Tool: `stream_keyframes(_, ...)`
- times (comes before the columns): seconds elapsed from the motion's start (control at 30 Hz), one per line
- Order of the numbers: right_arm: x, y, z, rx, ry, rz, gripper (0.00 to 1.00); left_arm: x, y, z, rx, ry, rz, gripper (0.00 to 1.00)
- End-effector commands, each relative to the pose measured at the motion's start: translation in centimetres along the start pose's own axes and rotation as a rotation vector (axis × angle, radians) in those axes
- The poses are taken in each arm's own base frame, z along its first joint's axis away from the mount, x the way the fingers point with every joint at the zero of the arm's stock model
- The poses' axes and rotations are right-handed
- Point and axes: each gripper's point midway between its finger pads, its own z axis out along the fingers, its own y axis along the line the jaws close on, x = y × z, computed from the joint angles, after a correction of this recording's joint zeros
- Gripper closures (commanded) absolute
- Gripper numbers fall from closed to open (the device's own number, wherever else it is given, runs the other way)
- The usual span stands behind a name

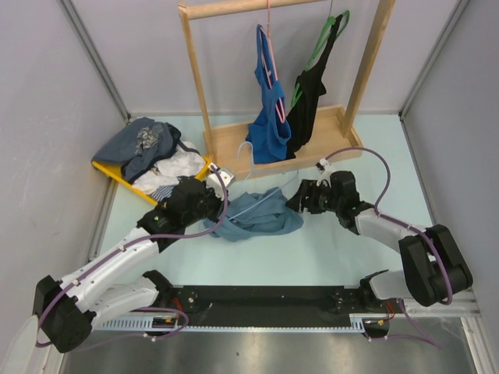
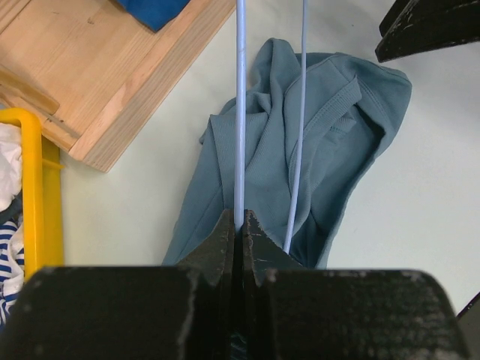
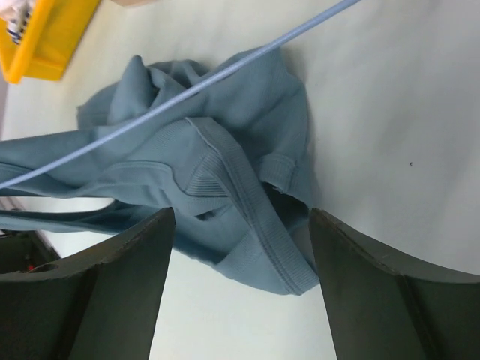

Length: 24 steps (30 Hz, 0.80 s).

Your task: Place the tank top on the hanger

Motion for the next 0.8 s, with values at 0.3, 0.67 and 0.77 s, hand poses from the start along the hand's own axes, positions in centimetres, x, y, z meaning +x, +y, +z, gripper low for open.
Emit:
stream_keyframes(0.3,2.1,0.2,2.8,0.043,0.064,-0.195,0.23,-1.7,0.2,-0.6,-0.015,-0.050,-0.007,1.00)
stream_keyframes(0.67,-0.1,-2.9,1.7,0.103,0.048,-0.072,1.00,-2.8,0.6,-1.6,-0.032,-0.105,0.009,1.00)
stream_keyframes(0.77,-2.6,-6.3,-0.2,0.139,-0.014,0.043,1.00,-3.6,0.1,-2.3,-0.005,-0.152,0.022,1.00)
